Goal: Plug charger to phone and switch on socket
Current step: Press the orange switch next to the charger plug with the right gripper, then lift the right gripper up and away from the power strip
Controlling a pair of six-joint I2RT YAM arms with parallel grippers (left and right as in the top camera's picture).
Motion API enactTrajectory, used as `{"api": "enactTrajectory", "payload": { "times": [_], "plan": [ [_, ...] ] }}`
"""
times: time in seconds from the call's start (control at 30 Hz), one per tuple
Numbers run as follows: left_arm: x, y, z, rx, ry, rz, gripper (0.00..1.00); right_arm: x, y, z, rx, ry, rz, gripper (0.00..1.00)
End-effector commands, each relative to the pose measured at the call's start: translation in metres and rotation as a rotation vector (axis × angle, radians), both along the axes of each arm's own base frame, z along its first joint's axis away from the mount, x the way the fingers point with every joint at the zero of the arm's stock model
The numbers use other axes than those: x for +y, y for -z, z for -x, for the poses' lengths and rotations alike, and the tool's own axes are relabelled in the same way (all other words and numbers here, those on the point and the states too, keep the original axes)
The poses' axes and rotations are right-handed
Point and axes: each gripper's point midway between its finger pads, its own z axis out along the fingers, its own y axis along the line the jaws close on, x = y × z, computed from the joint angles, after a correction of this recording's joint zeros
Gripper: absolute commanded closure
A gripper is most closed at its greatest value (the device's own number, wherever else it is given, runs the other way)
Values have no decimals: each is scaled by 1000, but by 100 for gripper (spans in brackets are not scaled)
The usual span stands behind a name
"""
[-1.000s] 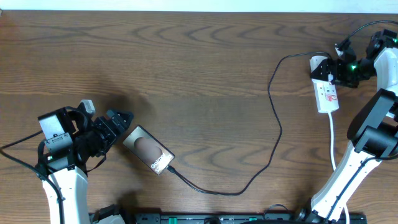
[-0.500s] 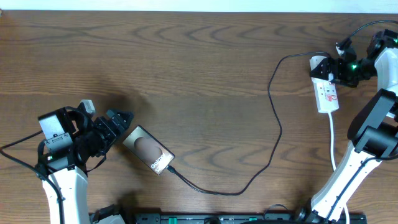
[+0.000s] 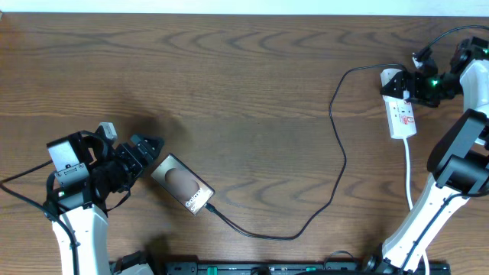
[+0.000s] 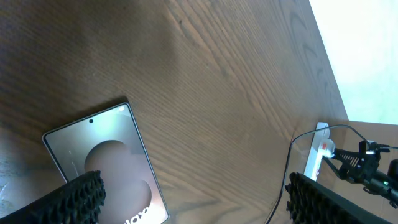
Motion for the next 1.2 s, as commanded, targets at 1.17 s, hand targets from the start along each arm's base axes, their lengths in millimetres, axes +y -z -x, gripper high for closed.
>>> {"api": "enactTrajectory", "payload": {
  "times": [1.17],
  "plan": [
    [4,-5,-3,-15,-6,-21,8,-13,-255,43,-275,134,251,1]
  ]
}}
